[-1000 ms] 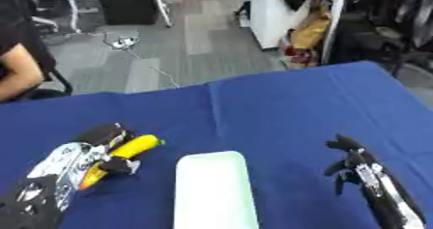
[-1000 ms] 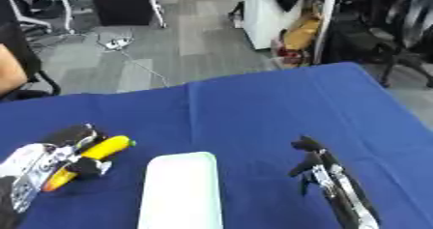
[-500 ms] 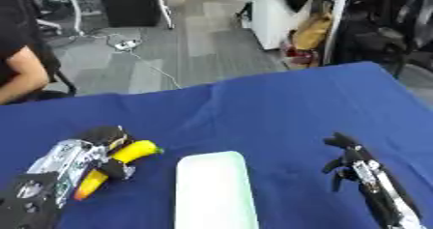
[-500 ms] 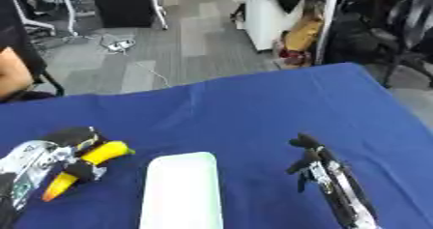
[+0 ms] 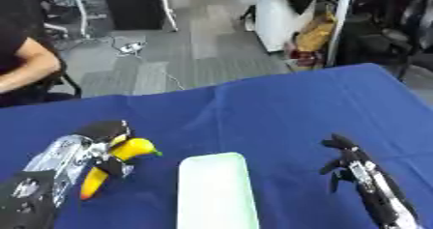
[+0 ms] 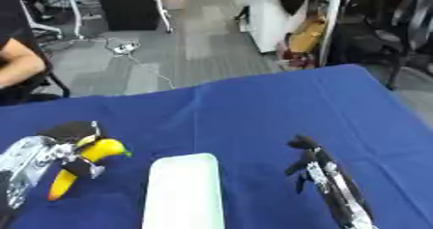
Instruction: Pick up objects on the table and place them in the box.
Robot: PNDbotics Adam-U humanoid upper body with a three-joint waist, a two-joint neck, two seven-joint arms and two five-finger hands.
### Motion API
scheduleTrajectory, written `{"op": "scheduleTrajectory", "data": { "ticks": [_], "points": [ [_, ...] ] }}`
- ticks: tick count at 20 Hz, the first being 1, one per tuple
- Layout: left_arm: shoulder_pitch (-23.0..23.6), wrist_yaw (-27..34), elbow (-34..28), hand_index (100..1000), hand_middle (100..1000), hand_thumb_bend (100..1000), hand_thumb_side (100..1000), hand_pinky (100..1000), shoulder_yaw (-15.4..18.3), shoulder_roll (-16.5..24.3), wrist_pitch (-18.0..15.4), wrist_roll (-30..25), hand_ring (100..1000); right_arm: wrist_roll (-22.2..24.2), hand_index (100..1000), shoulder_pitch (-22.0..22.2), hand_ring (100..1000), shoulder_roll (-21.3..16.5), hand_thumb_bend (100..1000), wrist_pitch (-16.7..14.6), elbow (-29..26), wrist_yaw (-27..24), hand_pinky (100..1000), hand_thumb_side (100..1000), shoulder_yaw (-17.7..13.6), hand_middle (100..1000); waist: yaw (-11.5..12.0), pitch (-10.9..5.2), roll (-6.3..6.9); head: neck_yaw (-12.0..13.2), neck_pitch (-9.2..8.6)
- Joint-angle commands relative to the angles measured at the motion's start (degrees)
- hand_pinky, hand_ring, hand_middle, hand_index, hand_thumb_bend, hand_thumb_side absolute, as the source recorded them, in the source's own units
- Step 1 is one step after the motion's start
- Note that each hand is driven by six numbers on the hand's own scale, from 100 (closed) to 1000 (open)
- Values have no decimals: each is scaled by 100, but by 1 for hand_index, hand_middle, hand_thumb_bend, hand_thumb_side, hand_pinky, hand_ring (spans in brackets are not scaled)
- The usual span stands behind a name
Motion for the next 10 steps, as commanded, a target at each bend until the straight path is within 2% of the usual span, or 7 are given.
{"op": "scheduleTrajectory", "data": {
  "ticks": [1, 10],
  "points": [
    [-67, 141, -230, 275, 100, 100, 244, 100, -78, 230, -36, -132, 100, -12, 959, -26, 555, -102, 100, -9, -45, 15, 317, 899, -39, 835, 24, -189, -19, -79, -7],
    [-49, 341, -247, 277, 100, 100, 244, 100, -273, 308, -152, -252, 100, -21, 959, 42, 555, -121, 100, -10, 25, 19, 318, 900, -46, 836, 97, -333, 25, -118, 33]
  ]
}}
